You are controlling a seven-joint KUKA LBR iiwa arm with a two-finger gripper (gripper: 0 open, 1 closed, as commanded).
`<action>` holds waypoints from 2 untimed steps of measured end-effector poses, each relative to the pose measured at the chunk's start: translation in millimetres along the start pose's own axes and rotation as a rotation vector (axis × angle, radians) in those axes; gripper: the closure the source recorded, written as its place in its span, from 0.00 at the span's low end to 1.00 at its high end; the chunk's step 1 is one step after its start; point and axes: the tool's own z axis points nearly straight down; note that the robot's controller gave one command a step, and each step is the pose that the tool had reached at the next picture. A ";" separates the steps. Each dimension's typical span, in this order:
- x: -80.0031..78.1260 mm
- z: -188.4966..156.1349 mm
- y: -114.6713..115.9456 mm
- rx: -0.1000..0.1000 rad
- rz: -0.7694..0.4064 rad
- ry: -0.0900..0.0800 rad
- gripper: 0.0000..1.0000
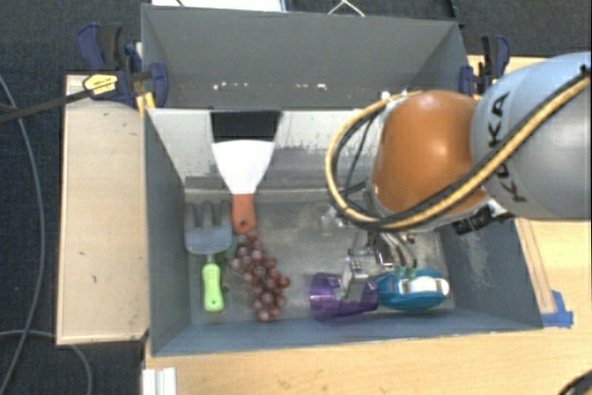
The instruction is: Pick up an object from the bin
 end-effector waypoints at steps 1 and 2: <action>-1.8 -3.2 -0.3 -0.001 0.006 -0.008 0.00; 1.1 107.3 -46.2 -0.001 -0.022 -0.011 0.00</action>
Offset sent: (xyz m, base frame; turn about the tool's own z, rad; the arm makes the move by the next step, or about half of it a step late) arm -0.0028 -0.0460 -0.1079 -0.0259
